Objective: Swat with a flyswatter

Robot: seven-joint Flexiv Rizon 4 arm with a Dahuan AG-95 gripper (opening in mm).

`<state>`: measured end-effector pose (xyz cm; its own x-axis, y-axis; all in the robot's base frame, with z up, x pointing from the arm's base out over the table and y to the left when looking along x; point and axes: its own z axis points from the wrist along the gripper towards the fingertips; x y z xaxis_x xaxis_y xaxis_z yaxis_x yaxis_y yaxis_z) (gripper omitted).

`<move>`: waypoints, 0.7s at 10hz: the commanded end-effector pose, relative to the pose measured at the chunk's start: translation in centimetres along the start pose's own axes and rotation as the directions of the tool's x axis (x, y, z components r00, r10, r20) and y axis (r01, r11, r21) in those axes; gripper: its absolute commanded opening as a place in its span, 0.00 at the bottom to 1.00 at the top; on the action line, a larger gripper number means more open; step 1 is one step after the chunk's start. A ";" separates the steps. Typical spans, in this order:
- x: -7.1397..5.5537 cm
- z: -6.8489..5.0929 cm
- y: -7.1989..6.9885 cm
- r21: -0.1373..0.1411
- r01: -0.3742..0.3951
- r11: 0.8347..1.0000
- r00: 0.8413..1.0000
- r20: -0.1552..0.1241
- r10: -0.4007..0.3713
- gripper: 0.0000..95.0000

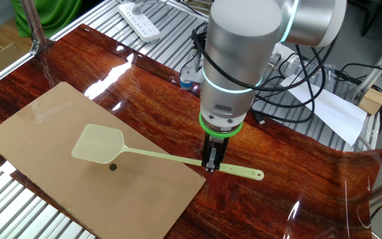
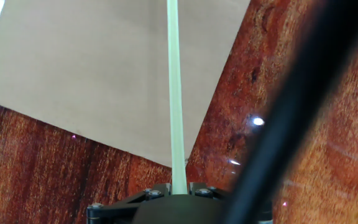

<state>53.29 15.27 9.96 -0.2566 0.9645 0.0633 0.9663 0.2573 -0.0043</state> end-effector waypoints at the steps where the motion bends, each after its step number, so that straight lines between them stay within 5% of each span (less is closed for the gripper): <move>1: 0.0 0.0 0.2 -0.002 -0.021 1.000 0.999 -0.032 0.021 0.00; 3: -0.3 -0.4 1.2 -0.009 -0.073 0.997 0.993 -0.092 0.072 0.00; 7: 0.2 -0.9 3.2 0.005 -0.112 0.994 0.989 -0.101 0.112 0.00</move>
<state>56.48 16.29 10.69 -0.1400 0.9756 0.1689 0.9891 0.1455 -0.0207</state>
